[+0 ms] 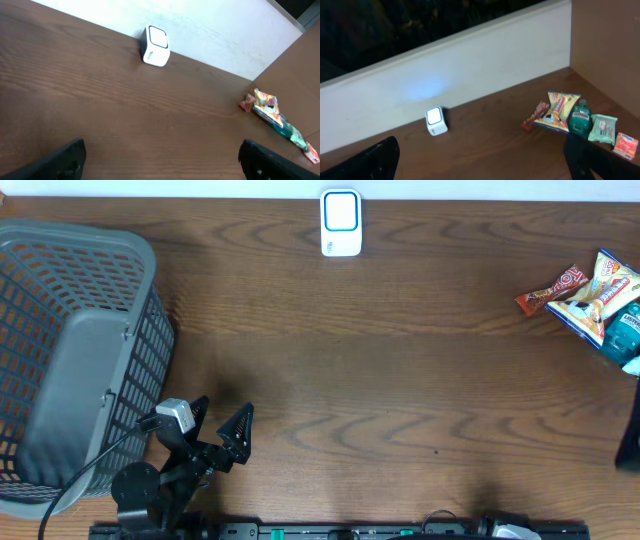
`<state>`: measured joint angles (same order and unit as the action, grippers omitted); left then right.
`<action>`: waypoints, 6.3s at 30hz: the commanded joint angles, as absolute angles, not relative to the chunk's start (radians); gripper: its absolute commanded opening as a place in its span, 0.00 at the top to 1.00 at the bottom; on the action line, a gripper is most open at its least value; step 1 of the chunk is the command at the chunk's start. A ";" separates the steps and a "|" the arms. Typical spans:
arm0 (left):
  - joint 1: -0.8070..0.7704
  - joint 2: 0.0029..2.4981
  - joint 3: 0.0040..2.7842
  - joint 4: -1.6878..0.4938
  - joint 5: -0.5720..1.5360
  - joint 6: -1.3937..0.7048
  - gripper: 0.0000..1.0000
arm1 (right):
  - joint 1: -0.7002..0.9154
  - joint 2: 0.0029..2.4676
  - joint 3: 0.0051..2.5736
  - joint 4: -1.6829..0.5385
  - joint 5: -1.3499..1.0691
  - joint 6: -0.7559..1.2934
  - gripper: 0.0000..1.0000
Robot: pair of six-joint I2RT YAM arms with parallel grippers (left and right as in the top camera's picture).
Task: Scan the item barcode
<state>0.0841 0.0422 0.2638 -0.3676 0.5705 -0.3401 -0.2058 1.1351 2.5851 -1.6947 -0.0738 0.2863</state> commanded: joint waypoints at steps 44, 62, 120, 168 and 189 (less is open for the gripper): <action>0.088 0.037 0.263 -0.366 0.576 -0.338 0.02 | -0.078 0.155 0.638 -0.536 0.062 0.299 0.01; 0.088 0.037 0.263 -0.366 0.576 -0.338 0.02 | -0.078 0.005 0.091 0.056 0.062 0.299 0.01; 0.088 0.037 0.263 -0.366 0.576 -0.338 0.02 | -0.081 0.006 0.006 -0.074 0.016 0.141 0.01; 0.038 0.002 0.004 -0.073 -0.008 -0.072 0.02 | -0.080 0.006 0.006 -0.074 0.016 0.141 0.01; 0.038 0.004 0.004 -0.073 -0.008 -0.072 0.02 | -0.081 0.006 0.006 -0.074 0.016 0.141 0.01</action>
<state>0.0422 0.0109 0.0250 -0.0368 0.0086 -0.0807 -0.0864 0.0116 0.0067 -0.0700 0.0216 0.1513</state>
